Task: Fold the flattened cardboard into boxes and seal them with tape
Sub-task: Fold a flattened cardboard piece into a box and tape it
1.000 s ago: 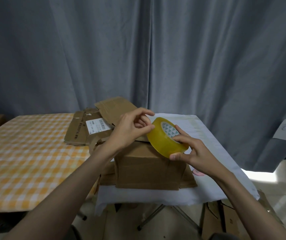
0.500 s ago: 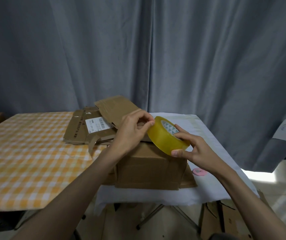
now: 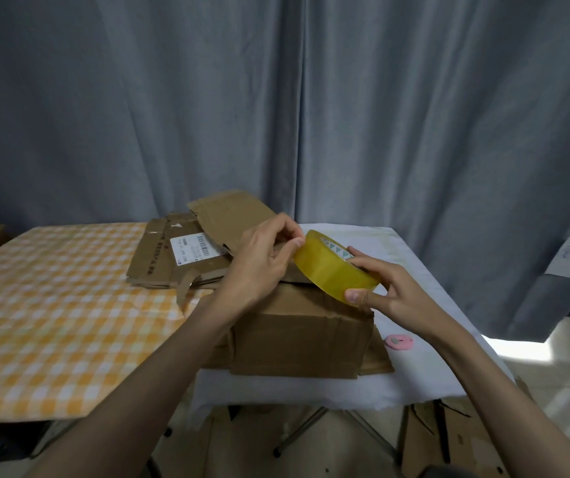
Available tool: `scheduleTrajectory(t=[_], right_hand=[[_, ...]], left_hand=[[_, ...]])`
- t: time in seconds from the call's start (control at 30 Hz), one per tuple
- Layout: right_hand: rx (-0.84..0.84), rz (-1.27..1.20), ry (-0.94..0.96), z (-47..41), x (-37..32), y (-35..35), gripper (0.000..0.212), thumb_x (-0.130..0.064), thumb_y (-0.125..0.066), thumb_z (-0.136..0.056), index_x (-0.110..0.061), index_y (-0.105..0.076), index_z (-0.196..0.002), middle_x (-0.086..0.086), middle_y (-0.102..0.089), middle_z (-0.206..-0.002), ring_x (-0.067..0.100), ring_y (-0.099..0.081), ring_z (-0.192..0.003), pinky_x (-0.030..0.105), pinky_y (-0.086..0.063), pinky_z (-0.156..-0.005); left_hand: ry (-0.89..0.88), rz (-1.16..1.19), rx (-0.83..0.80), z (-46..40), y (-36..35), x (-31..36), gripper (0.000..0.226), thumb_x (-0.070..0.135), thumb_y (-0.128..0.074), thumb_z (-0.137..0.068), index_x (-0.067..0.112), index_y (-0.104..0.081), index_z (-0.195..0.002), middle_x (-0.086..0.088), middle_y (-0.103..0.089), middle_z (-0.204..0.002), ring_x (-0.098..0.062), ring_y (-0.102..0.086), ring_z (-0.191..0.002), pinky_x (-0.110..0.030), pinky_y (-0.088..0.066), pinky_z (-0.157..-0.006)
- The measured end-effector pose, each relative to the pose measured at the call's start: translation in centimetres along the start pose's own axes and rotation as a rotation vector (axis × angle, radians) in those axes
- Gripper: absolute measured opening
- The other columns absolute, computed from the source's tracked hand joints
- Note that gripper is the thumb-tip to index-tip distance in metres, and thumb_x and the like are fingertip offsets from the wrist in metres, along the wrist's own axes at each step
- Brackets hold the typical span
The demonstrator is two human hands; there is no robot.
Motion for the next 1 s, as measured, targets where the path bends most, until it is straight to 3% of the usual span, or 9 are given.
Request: scheduleTrajectory(t=[0.07, 0.23, 0.37, 0.47, 0.57, 0.67, 0.73, 0.9, 1.0], right_hand=[[-0.010, -0.011, 0.009, -0.1, 0.0, 0.1, 0.050, -0.047, -0.074, -0.076, -0.032, -0.064, -0.122, -0.031, -0.050, -0.136, -0.007, -0.032, -0.141, 0.037, -0.036, -0.116], [0.004, -0.008, 0.009, -0.4, 0.4, 0.3, 0.060, -0.047, -0.073, -0.077, -0.023, -0.062, -0.131, -0.009, -0.051, -0.145, -0.004, -0.035, -0.141, 0.027, -0.038, -0.112], [0.023, 0.014, 0.013, -0.8, -0.1, 0.2, 0.037, -0.043, -0.074, -0.084, -0.040, -0.060, -0.118, -0.031, -0.056, -0.127, -0.013, -0.048, -0.122, 0.006, -0.038, -0.095], [0.067, 0.062, 0.012, -0.8, -0.6, 0.1, 0.036, -0.044, -0.067, -0.080, -0.050, -0.053, -0.112, -0.038, -0.053, -0.117, -0.022, -0.047, -0.110, 0.000, -0.034, -0.090], [0.065, 0.110, 0.018, -0.9, -0.6, 0.1, 0.039, -0.051, -0.068, -0.080, -0.056, -0.049, -0.113, -0.029, -0.052, -0.123, -0.018, -0.045, -0.115, 0.003, -0.033, -0.094], [0.073, 0.147, 0.014, -1.3, -0.3, 0.1, 0.040, -0.058, -0.068, -0.080, -0.056, -0.051, -0.116, -0.016, -0.054, -0.129, 0.000, -0.046, -0.123, 0.018, -0.035, -0.101], [0.089, 0.166, 0.028, -1.8, -0.5, 0.1, 0.045, -0.063, -0.064, -0.077, -0.051, -0.053, -0.119, -0.009, -0.056, -0.130, 0.007, -0.047, -0.124, 0.025, -0.037, -0.103], [0.088, 0.176, 0.064, -2.9, -2.4, 0.0, 0.041, -0.069, -0.060, -0.079, -0.032, -0.060, -0.098, -0.003, -0.062, -0.095, 0.014, -0.058, -0.091, 0.030, -0.045, -0.075], [0.106, 0.202, 0.034, -3.6, -4.1, 0.6, 0.049, -0.059, -0.080, -0.069, -0.027, -0.059, -0.099, -0.007, -0.059, -0.083, 0.010, -0.056, -0.076, 0.022, -0.041, -0.061]], left_hand=[[-0.024, 0.006, 0.028, 0.2, -0.2, 0.1, 0.005, 0.012, -0.063, -0.095, 0.012, -0.063, -0.090, 0.003, -0.067, -0.089, -0.008, -0.062, -0.087, -0.016, -0.047, -0.074], [-0.021, 0.020, 0.021, 0.6, -0.2, -0.1, 0.006, 0.013, -0.059, -0.098, 0.011, -0.060, -0.093, 0.001, -0.065, -0.091, -0.010, -0.061, -0.089, -0.024, -0.050, -0.074], [-0.025, -0.067, 0.067, 0.7, -0.5, -0.4, 0.007, 0.017, -0.053, -0.101, 0.014, -0.056, -0.095, 0.002, -0.063, -0.092, -0.013, -0.059, -0.089, -0.037, -0.049, -0.077], [-0.008, -0.119, 0.079, 0.7, -0.7, -0.3, 0.008, 0.020, -0.050, -0.102, 0.016, -0.054, -0.097, 0.002, -0.061, -0.092, -0.015, -0.058, -0.088, -0.041, -0.050, -0.077], [0.018, -0.110, 0.057, 0.6, -0.6, 0.0, 0.008, 0.018, -0.048, -0.103, 0.016, -0.053, -0.097, 0.002, -0.061, -0.089, -0.012, -0.059, -0.085, -0.035, -0.051, -0.075], [0.108, 0.014, 0.027, 0.3, -0.2, 0.2, 0.009, 0.013, -0.048, -0.102, 0.016, -0.052, -0.095, 0.003, -0.062, -0.083, -0.006, -0.059, -0.078, -0.018, -0.048, -0.070], [0.191, 0.153, -0.025, -0.2, 0.2, -0.1, 0.010, 0.013, -0.051, -0.101, 0.017, -0.052, -0.093, 0.001, -0.061, -0.081, -0.007, -0.059, -0.073, -0.019, -0.048, -0.071], [0.383, 0.338, -0.094, -1.8, 1.7, -1.6, 0.018, 0.007, -0.071, -0.088, 0.014, -0.055, -0.088, 0.000, -0.056, -0.076, -0.011, -0.054, -0.068, -0.022, -0.051, -0.068], [0.469, 0.388, -0.085, -2.7, 2.4, -2.3, 0.018, 0.004, -0.073, -0.086, 0.014, -0.058, -0.084, -0.001, -0.060, -0.071, -0.015, -0.060, -0.067, -0.032, -0.053, -0.074]])
Point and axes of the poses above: each hand's wrist, its own z-axis away from the middle knuckle, its own y-axis out of the back of the hand, x = y × z, the point moved 2 cm from there along -z, towards the middle knuckle
